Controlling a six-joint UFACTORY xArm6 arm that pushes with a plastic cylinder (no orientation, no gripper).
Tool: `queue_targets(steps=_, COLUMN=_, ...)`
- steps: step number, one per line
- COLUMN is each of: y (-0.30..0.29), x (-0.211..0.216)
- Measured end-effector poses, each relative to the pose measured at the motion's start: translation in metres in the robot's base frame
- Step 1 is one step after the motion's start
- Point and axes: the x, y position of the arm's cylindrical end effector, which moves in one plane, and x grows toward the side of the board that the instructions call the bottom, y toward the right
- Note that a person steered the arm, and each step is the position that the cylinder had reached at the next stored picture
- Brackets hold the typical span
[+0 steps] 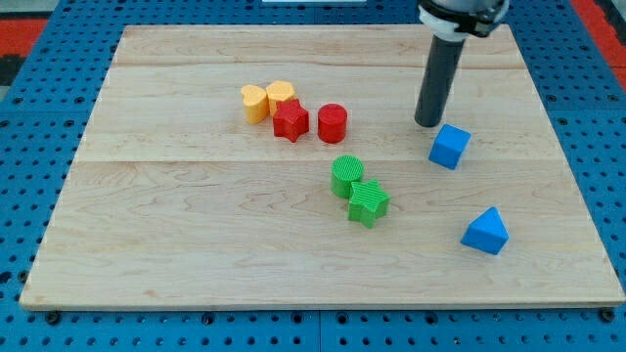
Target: Push blue cube slightly down
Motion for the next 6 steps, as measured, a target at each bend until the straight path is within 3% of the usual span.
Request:
queue_targets(steps=1, y=-0.002, x=0.029)
queue_targets(steps=2, y=-0.009, x=0.017)
queue_targets(steps=3, y=0.023, x=-0.017)
queue_targets(steps=4, y=0.054, x=0.018)
queue_targets(steps=5, y=-0.008, x=0.032)
queue_targets(steps=6, y=-0.018, x=0.038)
